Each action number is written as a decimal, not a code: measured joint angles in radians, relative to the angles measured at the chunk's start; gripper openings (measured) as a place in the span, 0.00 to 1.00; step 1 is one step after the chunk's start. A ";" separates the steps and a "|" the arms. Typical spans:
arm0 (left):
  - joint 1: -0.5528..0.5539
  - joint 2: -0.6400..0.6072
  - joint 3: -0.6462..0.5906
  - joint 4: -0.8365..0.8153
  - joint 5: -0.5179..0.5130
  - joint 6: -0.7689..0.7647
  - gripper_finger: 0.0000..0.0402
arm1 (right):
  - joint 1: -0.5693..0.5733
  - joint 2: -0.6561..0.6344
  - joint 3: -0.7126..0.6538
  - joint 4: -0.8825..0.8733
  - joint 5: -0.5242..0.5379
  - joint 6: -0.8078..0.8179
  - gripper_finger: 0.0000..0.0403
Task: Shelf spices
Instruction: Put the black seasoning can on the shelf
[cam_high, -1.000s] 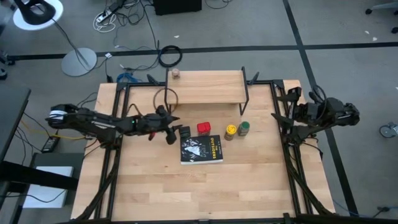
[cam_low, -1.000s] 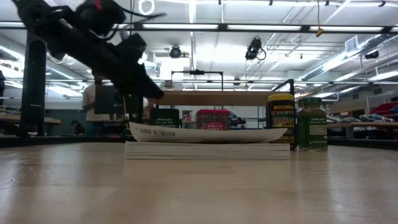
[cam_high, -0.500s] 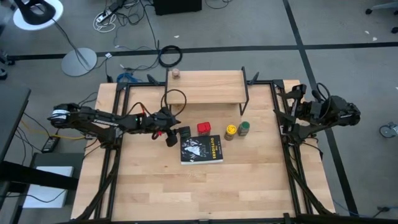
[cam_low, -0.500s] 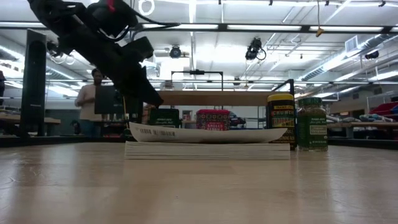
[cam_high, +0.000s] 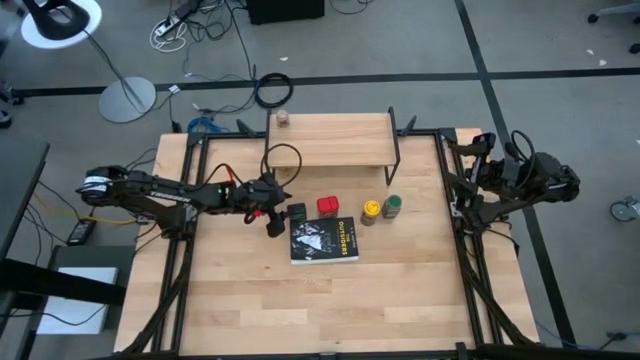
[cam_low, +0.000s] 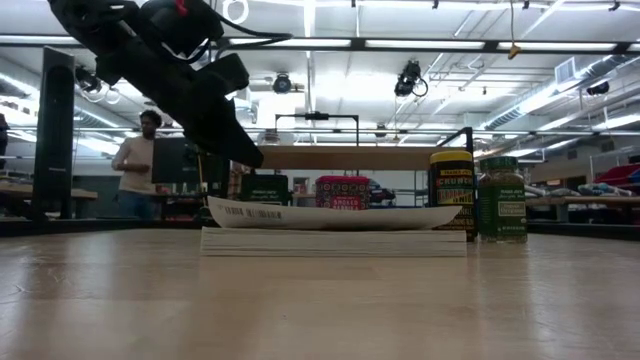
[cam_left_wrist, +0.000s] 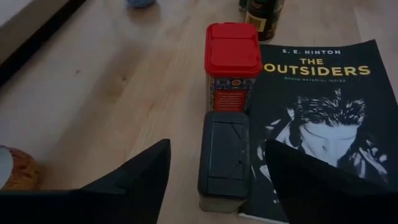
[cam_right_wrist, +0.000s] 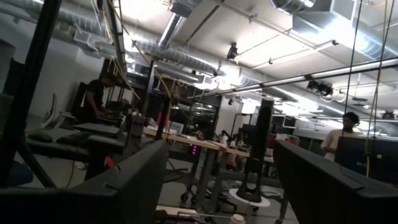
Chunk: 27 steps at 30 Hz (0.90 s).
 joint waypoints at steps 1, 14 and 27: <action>0.000 0.000 0.000 0.000 0.000 0.000 0.67 | 0.000 0.000 0.000 -0.001 0.005 -0.002 0.73; 0.000 0.009 0.000 -0.053 0.038 -0.003 0.62 | -0.001 0.000 0.000 -0.002 0.048 -0.044 0.73; 0.000 0.102 0.000 0.017 0.037 -0.019 0.61 | 0.000 0.000 0.000 0.010 0.048 -0.046 0.73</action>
